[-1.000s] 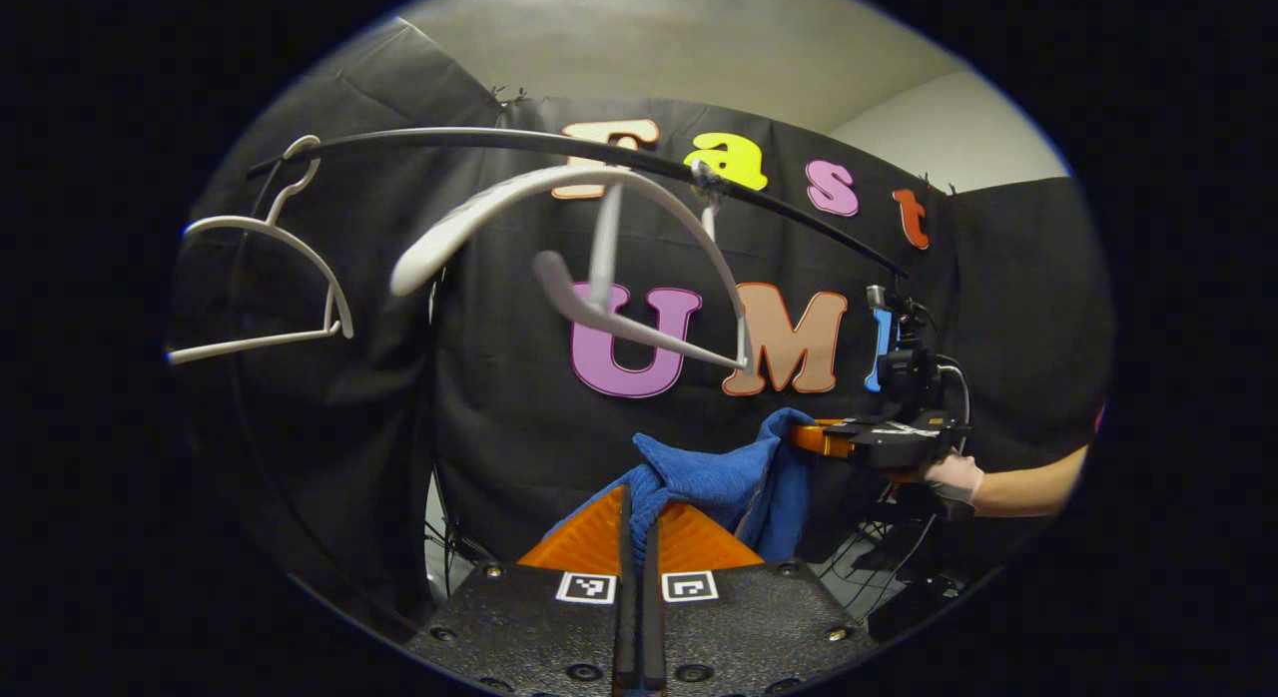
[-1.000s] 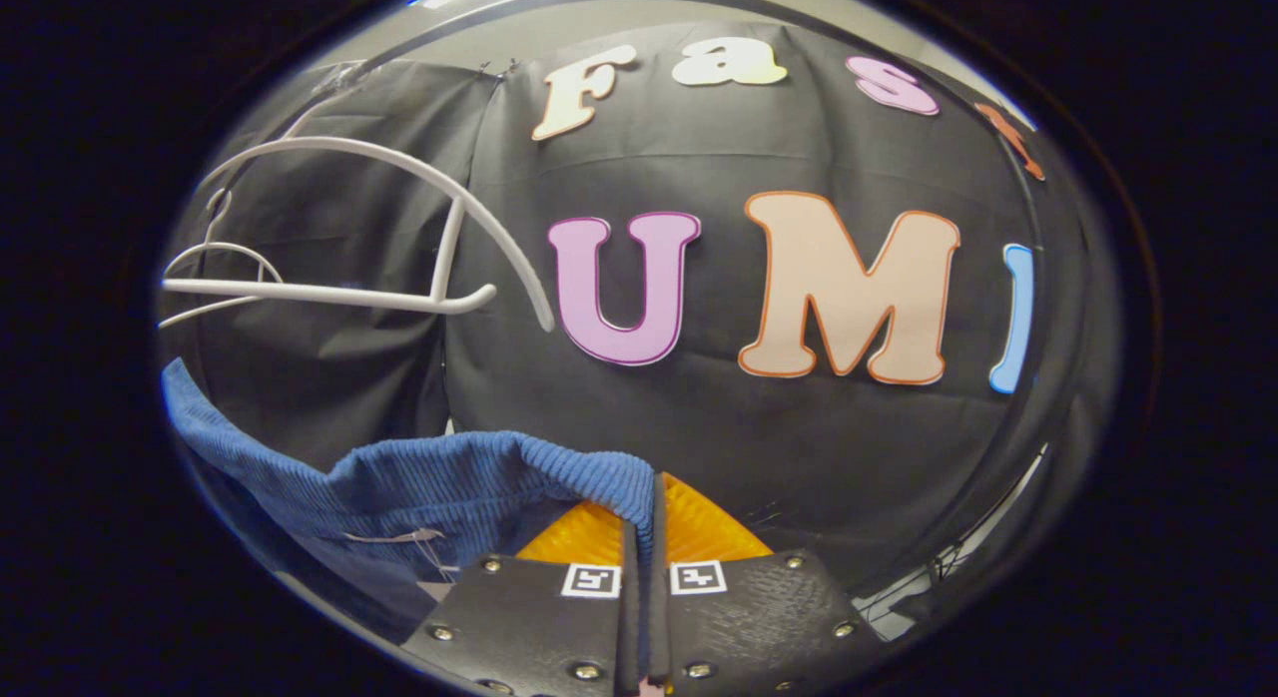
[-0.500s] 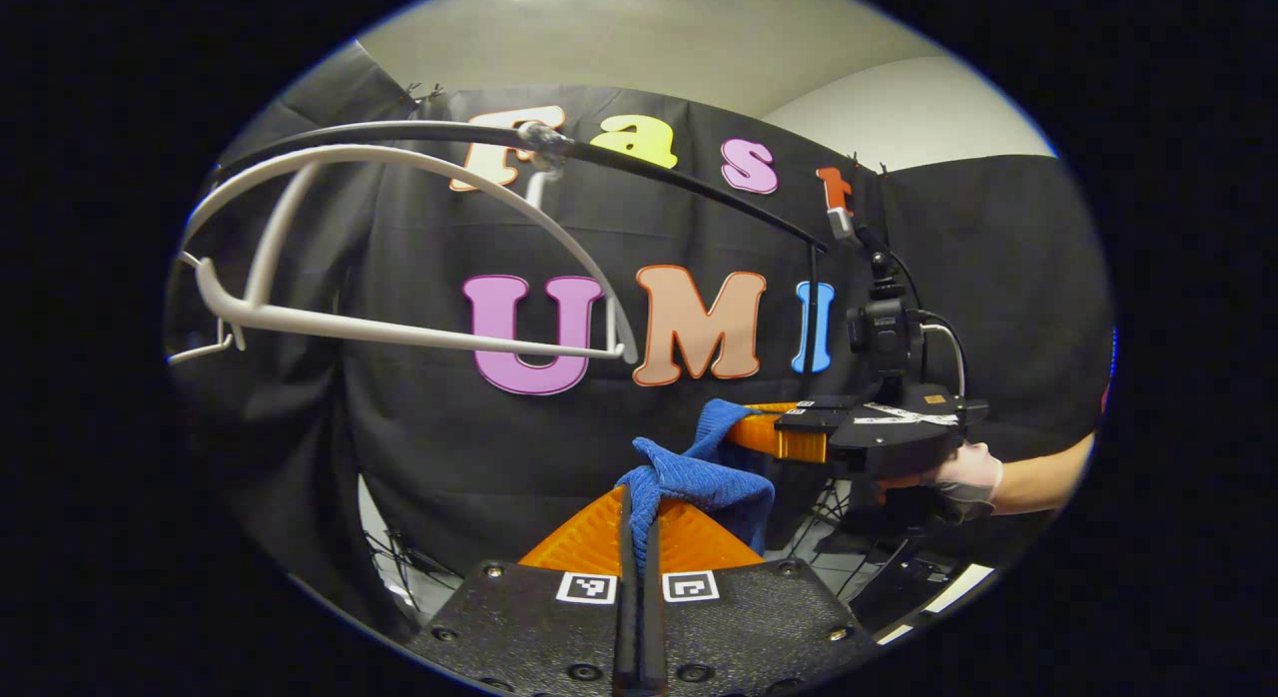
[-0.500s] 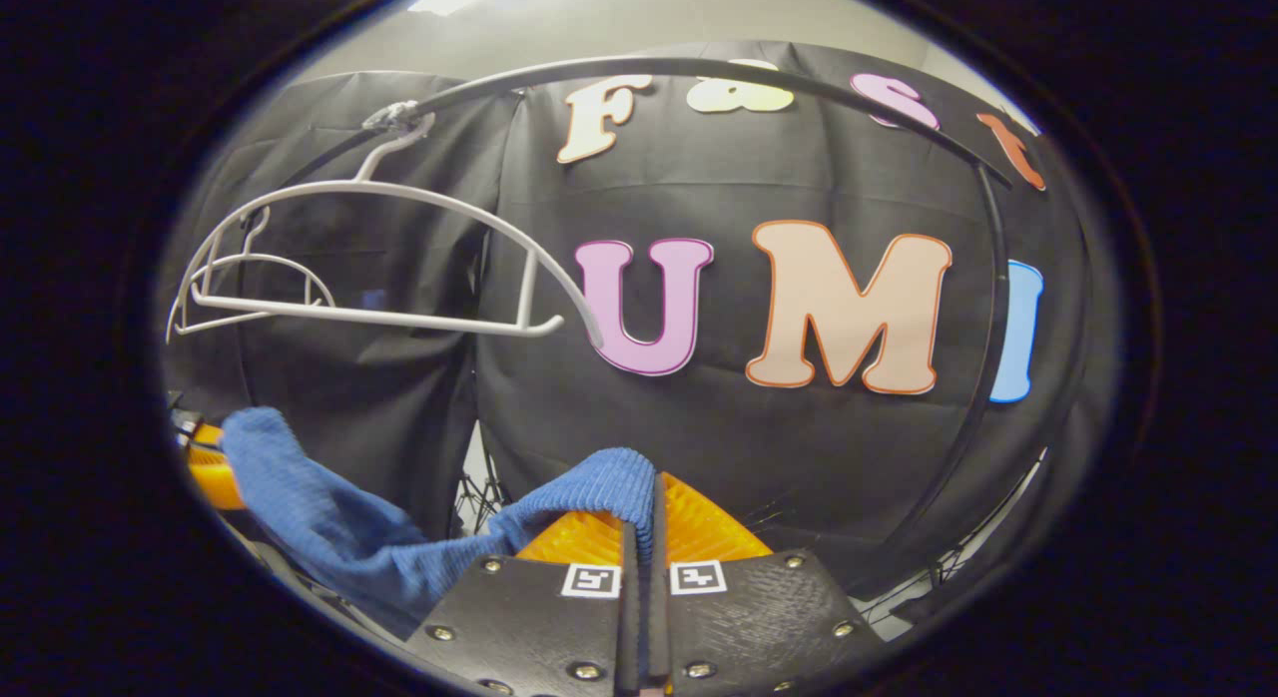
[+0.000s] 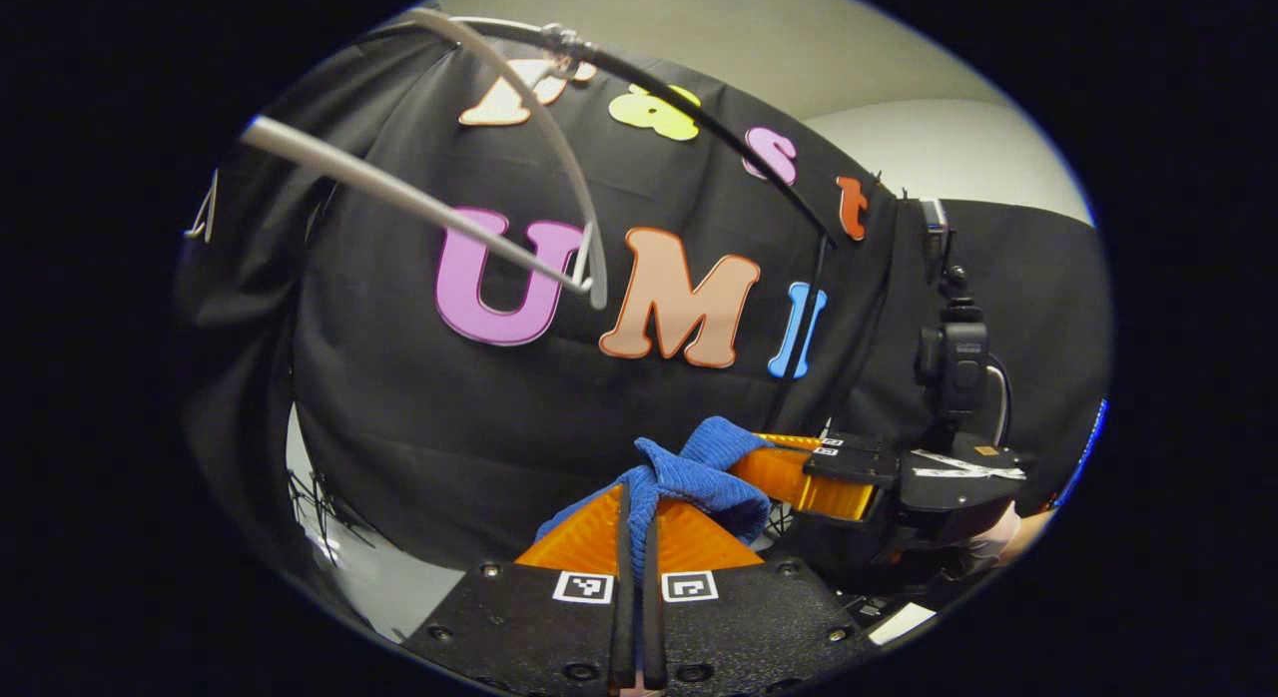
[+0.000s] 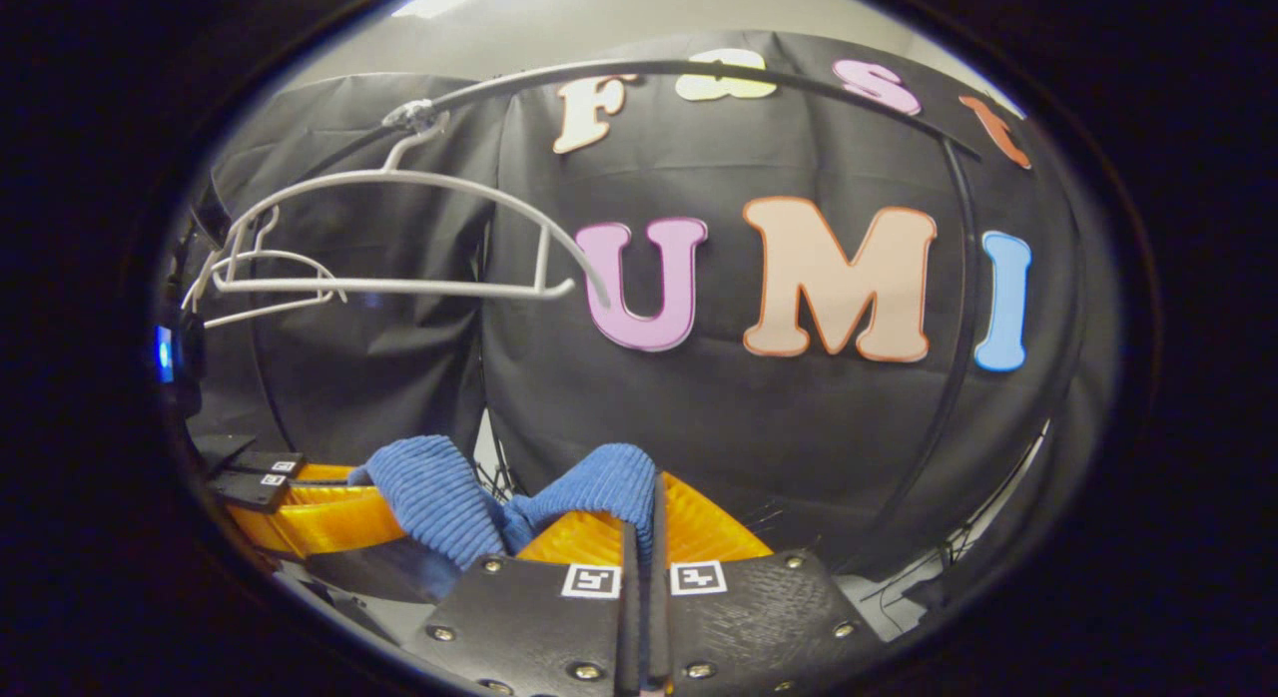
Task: Grasp the clothes on the hanger with both hands and then place them into the laundry hamper below.
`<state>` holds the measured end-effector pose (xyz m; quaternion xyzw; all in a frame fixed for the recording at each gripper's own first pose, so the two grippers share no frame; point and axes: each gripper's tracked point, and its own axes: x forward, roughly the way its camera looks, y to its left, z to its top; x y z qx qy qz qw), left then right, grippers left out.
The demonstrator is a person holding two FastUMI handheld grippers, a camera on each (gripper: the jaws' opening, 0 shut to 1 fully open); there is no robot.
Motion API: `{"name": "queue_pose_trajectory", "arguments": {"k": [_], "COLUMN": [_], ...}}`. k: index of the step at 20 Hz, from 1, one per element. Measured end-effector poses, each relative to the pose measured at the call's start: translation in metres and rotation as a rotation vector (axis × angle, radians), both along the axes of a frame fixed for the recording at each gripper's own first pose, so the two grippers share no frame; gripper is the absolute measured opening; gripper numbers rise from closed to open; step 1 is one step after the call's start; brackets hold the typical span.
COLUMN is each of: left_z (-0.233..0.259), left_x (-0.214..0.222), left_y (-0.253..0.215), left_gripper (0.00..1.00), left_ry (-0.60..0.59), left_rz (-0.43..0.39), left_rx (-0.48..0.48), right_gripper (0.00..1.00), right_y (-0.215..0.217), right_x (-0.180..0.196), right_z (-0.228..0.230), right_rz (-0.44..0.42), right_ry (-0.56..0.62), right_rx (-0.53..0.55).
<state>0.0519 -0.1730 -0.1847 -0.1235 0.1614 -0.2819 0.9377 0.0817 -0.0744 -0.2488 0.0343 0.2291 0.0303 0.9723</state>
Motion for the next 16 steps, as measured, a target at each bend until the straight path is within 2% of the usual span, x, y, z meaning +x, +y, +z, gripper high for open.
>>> {"name": "queue_pose_trajectory", "arguments": {"k": [10,16], "left_z": [-0.143,-0.212], "left_x": [-0.036,-0.066], "left_y": [0.007,0.028], "left_gripper": [0.04,0.04], "left_ry": [0.289,0.450], "left_rz": [-0.037,-0.052], "left_rx": [0.192,0.308], "right_gripper": [0.04,0.04], "right_y": [0.015,0.026], "right_x": [-0.080,-0.112], "right_z": [-0.148,-0.225], "right_rz": [0.016,0.016], "right_ry": [0.343,0.512], "right_rx": [-0.006,-0.007]}}
